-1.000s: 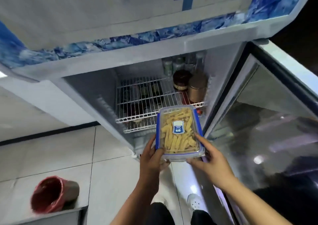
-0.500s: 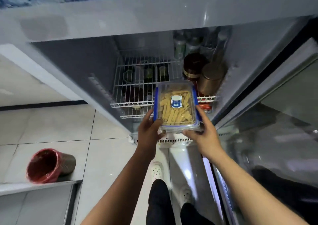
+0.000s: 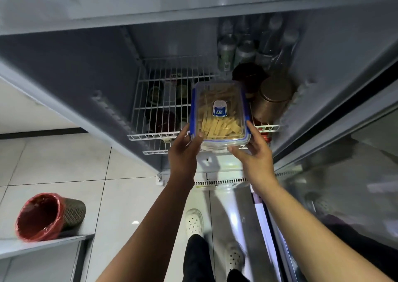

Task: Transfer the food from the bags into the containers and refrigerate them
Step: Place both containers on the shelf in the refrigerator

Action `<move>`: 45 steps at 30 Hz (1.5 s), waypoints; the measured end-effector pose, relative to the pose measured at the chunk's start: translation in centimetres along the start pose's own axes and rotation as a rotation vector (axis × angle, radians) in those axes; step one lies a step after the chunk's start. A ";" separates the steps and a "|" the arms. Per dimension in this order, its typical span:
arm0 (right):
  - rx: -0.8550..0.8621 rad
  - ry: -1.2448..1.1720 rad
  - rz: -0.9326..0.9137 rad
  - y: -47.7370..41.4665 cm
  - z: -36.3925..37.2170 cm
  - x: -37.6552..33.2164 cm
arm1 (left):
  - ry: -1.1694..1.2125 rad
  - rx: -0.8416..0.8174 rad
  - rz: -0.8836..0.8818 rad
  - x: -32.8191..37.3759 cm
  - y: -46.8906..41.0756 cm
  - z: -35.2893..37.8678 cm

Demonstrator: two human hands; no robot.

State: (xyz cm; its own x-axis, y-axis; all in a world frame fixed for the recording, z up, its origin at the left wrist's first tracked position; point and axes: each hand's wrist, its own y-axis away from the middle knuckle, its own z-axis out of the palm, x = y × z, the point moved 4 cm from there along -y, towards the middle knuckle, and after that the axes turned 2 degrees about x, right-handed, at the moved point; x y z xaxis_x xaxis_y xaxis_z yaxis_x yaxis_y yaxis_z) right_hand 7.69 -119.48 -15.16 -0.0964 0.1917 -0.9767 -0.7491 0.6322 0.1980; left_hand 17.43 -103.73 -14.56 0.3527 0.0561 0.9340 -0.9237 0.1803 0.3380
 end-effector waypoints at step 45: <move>-0.064 0.844 -0.148 -5.9 2.0 0.1 | -0.282 -0.058 0.057 0.3 -6.1 0.6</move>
State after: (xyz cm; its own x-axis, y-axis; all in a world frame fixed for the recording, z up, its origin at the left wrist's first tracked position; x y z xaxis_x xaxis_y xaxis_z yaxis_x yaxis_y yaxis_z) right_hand 13.41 -121.73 -16.24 -0.4311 -0.5280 -0.7317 -0.8254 0.5584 0.0834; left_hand 23.12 -105.42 -16.30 0.2373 -0.2054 0.9495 -0.9280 0.2413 0.2841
